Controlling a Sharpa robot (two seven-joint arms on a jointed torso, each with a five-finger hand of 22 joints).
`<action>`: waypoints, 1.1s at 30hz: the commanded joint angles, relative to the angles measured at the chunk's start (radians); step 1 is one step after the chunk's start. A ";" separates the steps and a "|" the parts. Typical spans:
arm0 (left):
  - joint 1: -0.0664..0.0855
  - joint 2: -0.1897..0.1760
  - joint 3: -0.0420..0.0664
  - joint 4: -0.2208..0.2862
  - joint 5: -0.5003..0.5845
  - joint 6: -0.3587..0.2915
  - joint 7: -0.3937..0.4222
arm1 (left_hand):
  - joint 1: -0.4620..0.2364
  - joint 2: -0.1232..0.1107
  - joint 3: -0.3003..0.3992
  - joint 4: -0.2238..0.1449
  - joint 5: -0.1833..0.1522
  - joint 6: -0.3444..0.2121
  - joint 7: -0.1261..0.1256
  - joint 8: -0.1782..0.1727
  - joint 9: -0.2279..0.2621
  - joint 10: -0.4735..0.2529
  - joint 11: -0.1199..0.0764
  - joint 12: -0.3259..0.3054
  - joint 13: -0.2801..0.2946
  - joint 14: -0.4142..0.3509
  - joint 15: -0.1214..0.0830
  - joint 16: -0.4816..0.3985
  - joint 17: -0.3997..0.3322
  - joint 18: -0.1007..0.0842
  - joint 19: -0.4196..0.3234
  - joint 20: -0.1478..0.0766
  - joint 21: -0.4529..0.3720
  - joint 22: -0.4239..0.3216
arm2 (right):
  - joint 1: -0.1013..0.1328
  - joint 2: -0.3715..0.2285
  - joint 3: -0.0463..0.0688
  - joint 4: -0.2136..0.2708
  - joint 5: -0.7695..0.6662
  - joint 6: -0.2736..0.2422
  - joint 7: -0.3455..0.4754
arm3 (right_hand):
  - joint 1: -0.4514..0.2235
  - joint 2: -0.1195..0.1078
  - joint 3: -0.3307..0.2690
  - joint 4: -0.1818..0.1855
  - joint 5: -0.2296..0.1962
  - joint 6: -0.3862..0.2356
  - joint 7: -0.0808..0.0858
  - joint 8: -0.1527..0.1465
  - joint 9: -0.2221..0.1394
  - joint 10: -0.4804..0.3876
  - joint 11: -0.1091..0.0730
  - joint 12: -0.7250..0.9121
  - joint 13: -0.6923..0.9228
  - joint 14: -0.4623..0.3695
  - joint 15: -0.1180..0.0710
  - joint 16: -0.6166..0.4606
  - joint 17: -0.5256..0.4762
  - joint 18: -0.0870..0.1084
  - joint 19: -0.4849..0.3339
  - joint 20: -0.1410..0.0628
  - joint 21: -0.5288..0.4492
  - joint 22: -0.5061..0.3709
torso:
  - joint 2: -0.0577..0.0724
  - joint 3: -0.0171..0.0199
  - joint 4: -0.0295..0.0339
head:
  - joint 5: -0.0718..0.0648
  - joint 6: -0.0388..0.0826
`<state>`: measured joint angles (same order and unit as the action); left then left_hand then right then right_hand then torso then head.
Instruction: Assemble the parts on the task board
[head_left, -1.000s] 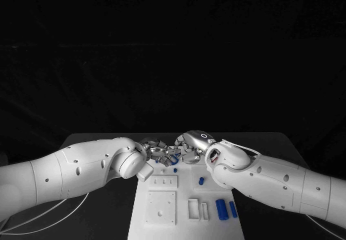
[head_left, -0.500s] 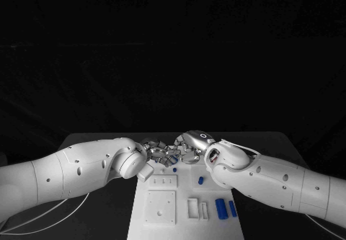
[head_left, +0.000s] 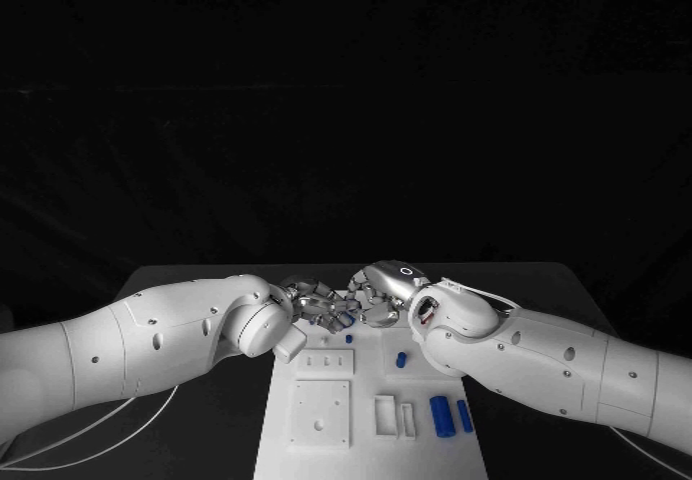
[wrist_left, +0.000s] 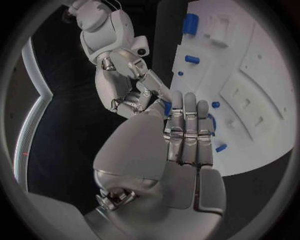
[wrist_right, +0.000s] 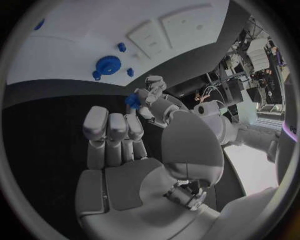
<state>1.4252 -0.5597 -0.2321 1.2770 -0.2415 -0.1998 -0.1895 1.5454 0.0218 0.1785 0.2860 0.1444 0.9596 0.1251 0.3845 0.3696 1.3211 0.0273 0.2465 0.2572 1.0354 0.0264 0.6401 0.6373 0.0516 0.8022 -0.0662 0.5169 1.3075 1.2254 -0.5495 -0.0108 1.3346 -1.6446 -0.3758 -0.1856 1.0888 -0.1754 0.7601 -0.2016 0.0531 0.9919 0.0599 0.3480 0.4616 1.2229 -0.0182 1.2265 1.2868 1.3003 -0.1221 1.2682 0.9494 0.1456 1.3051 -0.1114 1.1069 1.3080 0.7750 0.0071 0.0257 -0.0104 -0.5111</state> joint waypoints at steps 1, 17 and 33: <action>0.000 -0.002 0.000 0.003 0.015 -0.001 0.014 | -0.018 -0.009 0.016 -0.006 0.013 0.044 -0.029 0.019 0.029 0.022 -0.009 0.017 0.013 0.015 -0.006 0.017 0.010 -0.012 0.004 -0.009 0.009 0.013 | -0.001 -0.002 -0.002 -0.001 -0.012 0.015 0.001 | 0.002 -0.006 0.006 0.001 0.001 0.037 0.030 0.003 0.002 -0.007 -0.003 0.003 0.000 -0.001 -0.007 -0.005 0.001 0.116 -0.001 -0.005 0.001 0.009 | 0.001 -0.0007 -0.0001 | -0.002 -0.001; -0.002 0.001 0.000 0.004 0.016 0.019 0.021 | -0.660 0.046 0.390 -0.517 0.152 0.128 -0.066 0.030 0.210 -0.006 -0.049 0.230 0.244 0.017 -0.046 0.183 0.055 -0.046 0.003 -0.053 0.094 0.019 | -0.001 -0.002 -0.006 -0.002 -0.026 0.006 0.001 | 0.001 -0.007 0.007 0.002 0.001 0.037 0.030 0.003 0.002 -0.007 -0.003 0.002 0.000 -0.001 -0.007 -0.005 0.001 0.116 -0.001 -0.005 0.001 0.009 | 0.000 0.0003 0.0004 | -0.003 -0.003; -0.004 0.002 0.000 0.002 0.023 0.028 0.023 | -0.781 0.041 0.563 -0.555 0.070 0.147 -0.071 0.009 0.260 0.001 -0.055 0.241 0.273 0.018 -0.052 0.212 0.041 -0.048 0.001 -0.059 0.124 0.018 | -0.003 0.000 -0.008 -0.007 -0.020 0.011 0.001 | 0.001 -0.007 0.007 0.003 0.001 0.037 0.030 0.003 0.002 -0.007 -0.003 0.003 0.001 -0.001 -0.007 -0.006 0.001 0.116 -0.001 -0.005 0.000 0.009 | 0.000 0.0003 0.0002 | -0.004 -0.008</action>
<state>1.4186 -0.5607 -0.2345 1.2735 -0.2324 -0.1979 -0.1895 0.7663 0.0676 0.7354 -0.2682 0.2156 0.9856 0.1399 0.3970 0.6158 1.3237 -0.0221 0.4832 0.5295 1.0524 -0.0232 0.8480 0.6789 0.0151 0.8007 -0.0892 0.6351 1.3074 1.2258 -0.5476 -0.0159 1.3348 -1.6549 -0.3789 -0.1746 1.0785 -0.1855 0.7631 -0.1984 0.0501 0.9926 0.0593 0.3472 0.4621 1.2221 -0.0222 1.2265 1.2866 1.2966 -0.1225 1.2682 0.9490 0.1461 1.3056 -0.1105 1.1069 1.3078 0.7753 0.0077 0.0261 -0.0142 -0.5186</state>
